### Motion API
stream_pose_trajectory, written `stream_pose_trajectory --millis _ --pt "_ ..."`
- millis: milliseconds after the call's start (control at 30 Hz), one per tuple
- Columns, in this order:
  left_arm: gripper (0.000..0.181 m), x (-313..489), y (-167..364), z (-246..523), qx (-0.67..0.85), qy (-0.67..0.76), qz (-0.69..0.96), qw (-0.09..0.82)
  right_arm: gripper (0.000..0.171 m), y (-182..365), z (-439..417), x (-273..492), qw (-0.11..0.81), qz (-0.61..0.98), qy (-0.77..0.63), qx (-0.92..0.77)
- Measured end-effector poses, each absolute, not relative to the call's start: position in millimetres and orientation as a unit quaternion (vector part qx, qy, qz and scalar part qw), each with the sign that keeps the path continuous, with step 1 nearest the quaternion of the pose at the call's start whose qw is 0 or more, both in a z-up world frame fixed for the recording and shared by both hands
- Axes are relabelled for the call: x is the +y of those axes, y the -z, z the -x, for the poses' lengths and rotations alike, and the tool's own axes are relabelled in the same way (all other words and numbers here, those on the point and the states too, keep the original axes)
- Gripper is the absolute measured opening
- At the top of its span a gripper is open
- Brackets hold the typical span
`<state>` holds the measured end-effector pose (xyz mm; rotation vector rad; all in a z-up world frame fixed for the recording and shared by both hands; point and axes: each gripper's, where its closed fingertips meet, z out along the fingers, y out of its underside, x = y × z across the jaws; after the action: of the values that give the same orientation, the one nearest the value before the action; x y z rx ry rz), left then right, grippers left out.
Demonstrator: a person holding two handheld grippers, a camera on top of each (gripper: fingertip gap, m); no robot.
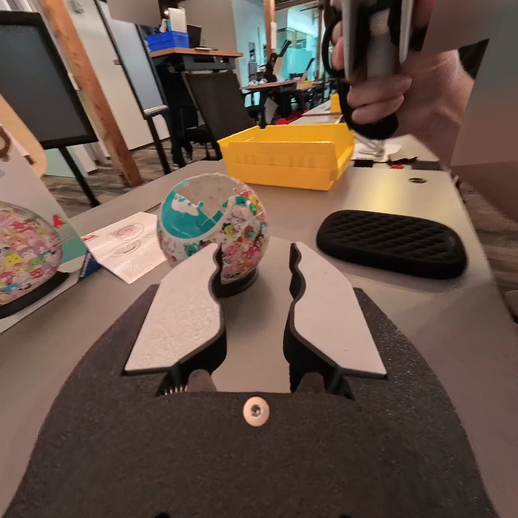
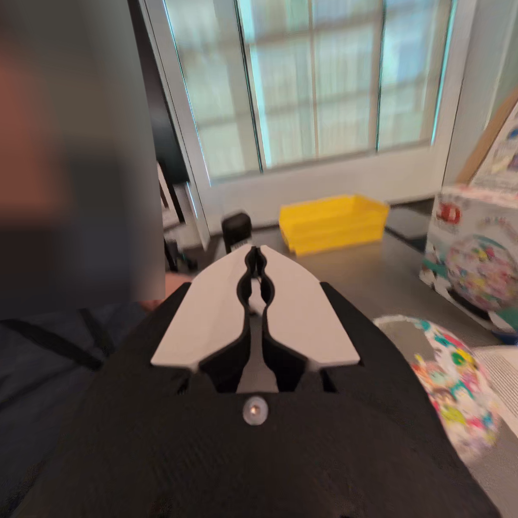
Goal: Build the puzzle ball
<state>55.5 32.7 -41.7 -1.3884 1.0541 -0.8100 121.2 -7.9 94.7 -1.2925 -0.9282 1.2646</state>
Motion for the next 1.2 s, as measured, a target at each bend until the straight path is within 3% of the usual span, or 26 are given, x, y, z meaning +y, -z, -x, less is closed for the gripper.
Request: stream_pose_trajectory --millis 100,133,233,400,667,1200 --pt "0.048 51 50 -59 0.460 0.293 0.601 0.584 0.034 -55 -101 16 0.395 0.660 -0.445 -0.458" --pt "0.049 55 52 -61 0.467 0.281 0.597 0.589 0.037 -41 -97 26 0.359 0.697 -0.400 -0.475" --pt "0.049 63 56 -69 0.483 0.258 0.580 0.603 0.032 -9 -90 51 0.290 0.764 -0.279 -0.504" --pt "0.051 66 60 -80 0.509 0.241 0.547 0.619 0.032 21 -98 77 0.197 0.822 -0.205 -0.493" --pt "0.054 78 60 -84 0.510 0.246 0.528 0.633 0.035 33 -92 87 0.117 0.859 -0.199 -0.457" --pt "0.048 70 72 -80 0.518 0.262 0.540 0.610 0.025 62 -87 92 0.037 0.905 -0.179 -0.386"
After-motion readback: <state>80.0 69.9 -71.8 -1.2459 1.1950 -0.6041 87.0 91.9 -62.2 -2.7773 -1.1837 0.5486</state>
